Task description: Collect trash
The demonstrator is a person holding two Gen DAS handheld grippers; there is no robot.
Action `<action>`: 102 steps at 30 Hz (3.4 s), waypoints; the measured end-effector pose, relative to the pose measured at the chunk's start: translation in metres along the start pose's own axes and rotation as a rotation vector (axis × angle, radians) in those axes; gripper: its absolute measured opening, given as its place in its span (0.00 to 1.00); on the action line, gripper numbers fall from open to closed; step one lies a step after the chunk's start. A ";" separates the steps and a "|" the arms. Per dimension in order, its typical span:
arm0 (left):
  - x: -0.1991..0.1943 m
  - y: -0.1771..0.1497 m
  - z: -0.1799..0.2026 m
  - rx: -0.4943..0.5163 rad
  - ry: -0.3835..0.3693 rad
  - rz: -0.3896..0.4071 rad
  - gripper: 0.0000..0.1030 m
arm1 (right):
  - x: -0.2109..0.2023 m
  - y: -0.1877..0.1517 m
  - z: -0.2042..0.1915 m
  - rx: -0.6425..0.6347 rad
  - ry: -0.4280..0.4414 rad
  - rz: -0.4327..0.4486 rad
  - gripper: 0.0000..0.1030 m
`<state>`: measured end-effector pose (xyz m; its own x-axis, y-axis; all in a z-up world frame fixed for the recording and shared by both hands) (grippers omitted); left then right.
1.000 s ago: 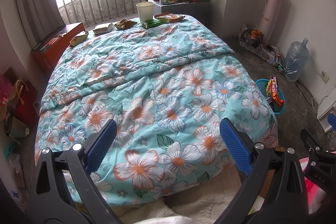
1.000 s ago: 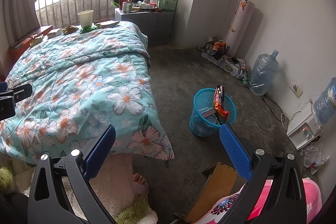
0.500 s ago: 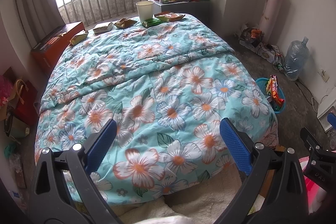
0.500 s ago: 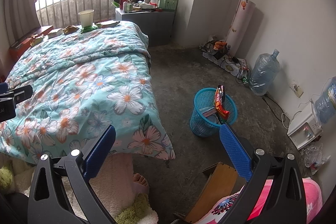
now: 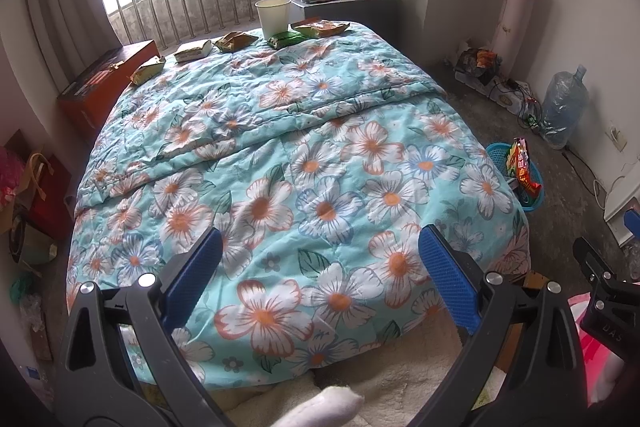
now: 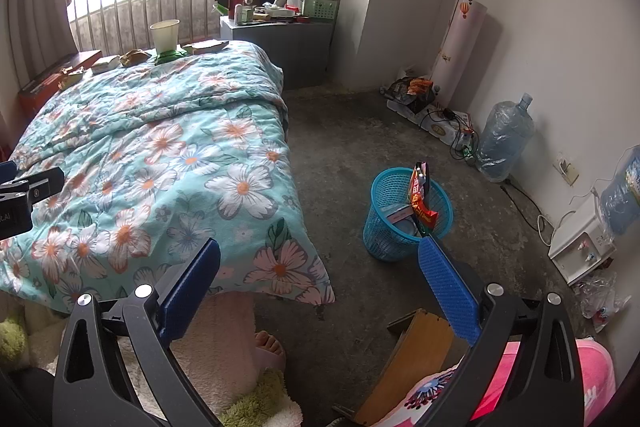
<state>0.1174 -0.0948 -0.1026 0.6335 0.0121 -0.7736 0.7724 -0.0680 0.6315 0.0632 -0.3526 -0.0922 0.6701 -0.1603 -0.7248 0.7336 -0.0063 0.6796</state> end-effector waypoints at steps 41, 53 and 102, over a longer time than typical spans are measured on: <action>0.005 0.001 -0.003 -0.003 -0.008 -0.020 0.92 | -0.001 0.001 -0.001 0.001 0.010 0.003 0.94; 0.008 -0.003 -0.004 -0.002 -0.009 -0.033 0.92 | 0.000 0.001 -0.001 0.001 0.012 0.002 0.94; 0.011 -0.004 -0.003 0.000 -0.009 -0.042 0.92 | 0.000 -0.001 0.003 0.000 0.015 -0.002 0.94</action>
<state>0.1210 -0.0915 -0.1134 0.6000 0.0057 -0.8000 0.7984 -0.0674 0.5983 0.0621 -0.3556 -0.0926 0.6703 -0.1455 -0.7277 0.7348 -0.0068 0.6782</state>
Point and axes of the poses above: each gripper's, at about its wrist camera, not at the fingertips, and x roughly the way its jaws point, z to its right, y to its top, the point moved 10 cm from there along x, roughly the way its jaws point, and after that the axes turned 2 degrees about y, right-handed, at the moved point
